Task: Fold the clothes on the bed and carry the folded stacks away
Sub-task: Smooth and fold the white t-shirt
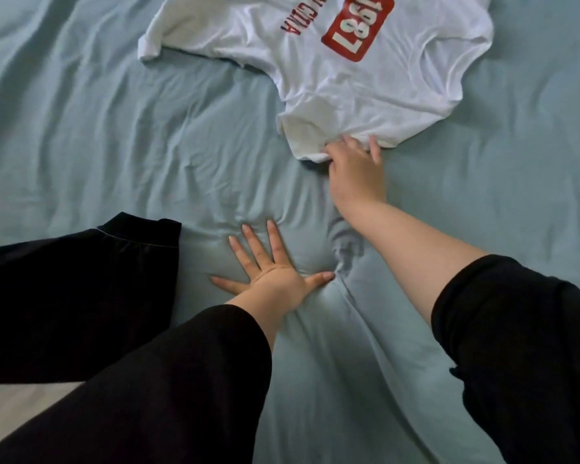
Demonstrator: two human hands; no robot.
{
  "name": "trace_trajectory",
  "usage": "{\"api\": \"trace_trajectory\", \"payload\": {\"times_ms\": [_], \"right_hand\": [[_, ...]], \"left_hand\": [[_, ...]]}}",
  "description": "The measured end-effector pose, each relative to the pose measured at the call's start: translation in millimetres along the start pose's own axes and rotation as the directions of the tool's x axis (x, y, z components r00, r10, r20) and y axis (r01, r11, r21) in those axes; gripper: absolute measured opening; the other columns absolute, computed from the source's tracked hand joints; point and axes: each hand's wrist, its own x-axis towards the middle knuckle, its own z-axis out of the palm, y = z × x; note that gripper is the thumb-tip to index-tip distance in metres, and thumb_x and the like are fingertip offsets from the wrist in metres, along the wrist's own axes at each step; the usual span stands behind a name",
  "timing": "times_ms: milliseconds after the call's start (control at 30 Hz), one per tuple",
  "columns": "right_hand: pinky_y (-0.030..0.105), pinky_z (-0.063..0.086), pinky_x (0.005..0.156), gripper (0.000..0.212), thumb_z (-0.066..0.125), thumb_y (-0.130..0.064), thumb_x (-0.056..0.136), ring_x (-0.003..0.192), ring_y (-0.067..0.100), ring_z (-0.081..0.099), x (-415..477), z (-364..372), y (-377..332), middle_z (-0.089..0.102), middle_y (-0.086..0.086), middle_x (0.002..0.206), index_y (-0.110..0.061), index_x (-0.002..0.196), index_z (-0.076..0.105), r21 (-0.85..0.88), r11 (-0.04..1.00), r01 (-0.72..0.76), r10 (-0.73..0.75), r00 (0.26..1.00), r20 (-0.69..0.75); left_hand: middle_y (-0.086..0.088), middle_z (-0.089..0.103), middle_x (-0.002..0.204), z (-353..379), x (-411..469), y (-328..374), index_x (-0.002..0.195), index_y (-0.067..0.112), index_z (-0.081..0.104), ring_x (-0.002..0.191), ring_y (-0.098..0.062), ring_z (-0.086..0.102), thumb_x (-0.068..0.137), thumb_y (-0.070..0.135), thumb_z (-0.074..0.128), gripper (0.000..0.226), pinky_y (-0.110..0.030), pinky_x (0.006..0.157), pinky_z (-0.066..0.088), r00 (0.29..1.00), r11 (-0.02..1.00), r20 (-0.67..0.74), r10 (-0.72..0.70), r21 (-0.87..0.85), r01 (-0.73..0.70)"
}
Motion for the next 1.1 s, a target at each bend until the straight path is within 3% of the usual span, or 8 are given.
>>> {"api": "trace_trajectory", "payload": {"times_ms": [133, 433, 600, 700, 767, 867, 933, 1100], "right_hand": [[0.042, 0.034, 0.076, 0.019, 0.043, -0.006, 0.092, 0.097, 0.04, 0.057, -42, -6, 3, 0.064, 0.023, 0.1, -0.001, 0.102, 0.058, 0.105, 0.994, -0.044, 0.051, 0.997, -0.066], [0.039, 0.029, 0.064, 0.032, 0.044, -0.035, 0.098, 0.085, 0.041, 0.059, -187, -6, 28, 0.066, 0.023, 0.087, -0.007, 0.092, 0.057, -0.035, 0.998, -0.055, 0.057, 0.997, 0.056], [0.04, 0.04, 0.066, 0.029, 0.046, -0.036, 0.097, 0.078, 0.04, 0.061, -285, -16, 25, 0.065, 0.021, 0.079, -0.012, 0.089, 0.06, -0.062, 0.995, -0.079, 0.088, 0.984, 0.153], [0.04, 0.043, 0.066, 0.028, 0.052, -0.037, 0.096, 0.074, 0.039, 0.062, -349, -22, 26, 0.066, 0.017, 0.073, -0.014, 0.084, 0.063, -0.046, 0.993, -0.109, 0.117, 0.97, 0.214], [0.04, 0.041, 0.068, 0.034, 0.048, -0.044, 0.096, 0.077, 0.037, 0.062, -381, -26, 26, 0.067, 0.015, 0.074, -0.017, 0.081, 0.063, -0.03, 0.984, -0.174, 0.176, 0.952, 0.25], [0.037, 0.036, 0.066, 0.047, 0.039, -0.056, 0.095, 0.08, 0.034, 0.062, -416, -31, 21, 0.067, 0.011, 0.075, -0.021, 0.065, 0.048, 0.044, 0.93, -0.365, 0.336, 0.894, 0.297], [0.034, 0.036, 0.063, 0.052, 0.034, -0.062, 0.094, 0.082, 0.032, 0.063, -436, -37, 16, 0.069, 0.008, 0.081, -0.021, 0.062, 0.042, 0.051, 0.867, -0.496, 0.448, 0.818, 0.36], [0.031, 0.04, 0.066, 0.049, 0.03, -0.06, 0.095, 0.089, 0.03, 0.063, -493, -57, 17, 0.07, 0.008, 0.095, -0.022, 0.076, 0.055, -0.135, 0.777, -0.615, 0.577, 0.609, 0.545]], "left_hand": [[0.0, -0.061, 0.132, 5, -3, -2, 0.118, 0.036, -0.057, 0.123, -0.03, -0.054, 0.024, 0.103, 0.021, 0.139, -0.082, 0.086, -0.017, 0.999, 1.0, -0.032, 0.025, 0.009, -0.025], [-0.005, -0.046, 0.147, 13, -17, -14, 0.137, 0.035, -0.041, 0.136, -0.031, -0.041, 0.054, 0.094, 0.037, 0.128, -0.08, 0.086, -0.018, 0.971, 0.989, -0.189, 0.144, 0.006, -0.145], [-0.001, -0.028, 0.158, 16, -32, -36, 0.145, 0.039, -0.026, 0.147, -0.02, -0.022, 0.08, 0.062, 0.054, 0.106, -0.069, 0.105, -0.012, 0.821, 0.932, -0.485, 0.302, -0.031, -0.361], [-0.001, -0.007, 0.163, 9, -39, -42, 0.148, 0.047, 0.011, 0.147, -0.022, -0.018, 0.091, 0.038, 0.05, 0.069, -0.061, 0.103, -0.025, 0.643, 0.794, -0.47, 0.605, 0.418, -0.441], [-0.002, 0.044, 0.147, 11, -54, -44, 0.127, 0.035, 0.051, 0.145, -0.023, 0.025, 0.098, 0.031, 0.044, 0.031, -0.056, 0.113, -0.014, 0.573, 0.619, -0.316, 0.756, 0.63, -0.469], [-0.009, 0.067, 0.107, 39, -97, -65, 0.108, 0.018, 0.057, 0.101, -0.032, 0.062, 0.101, 0.028, 0.039, 0.022, -0.039, 0.085, 0.04, 0.656, 0.632, -0.223, 0.721, 0.601, -0.49], [-0.013, 0.066, 0.106, 67, -133, -92, 0.109, 0.015, 0.052, 0.097, -0.035, 0.062, 0.102, 0.027, 0.035, 0.022, -0.035, 0.069, 0.037, 0.766, 0.703, -0.141, 0.627, 0.527, -0.479], [-0.016, 0.062, 0.119, 139, -225, -136, 0.11, 0.008, 0.053, 0.108, -0.034, 0.059, 0.105, 0.029, 0.029, 0.032, -0.036, 0.087, 0.044, 0.901, 0.897, 0.157, 0.405, 0.126, -0.425]]}}
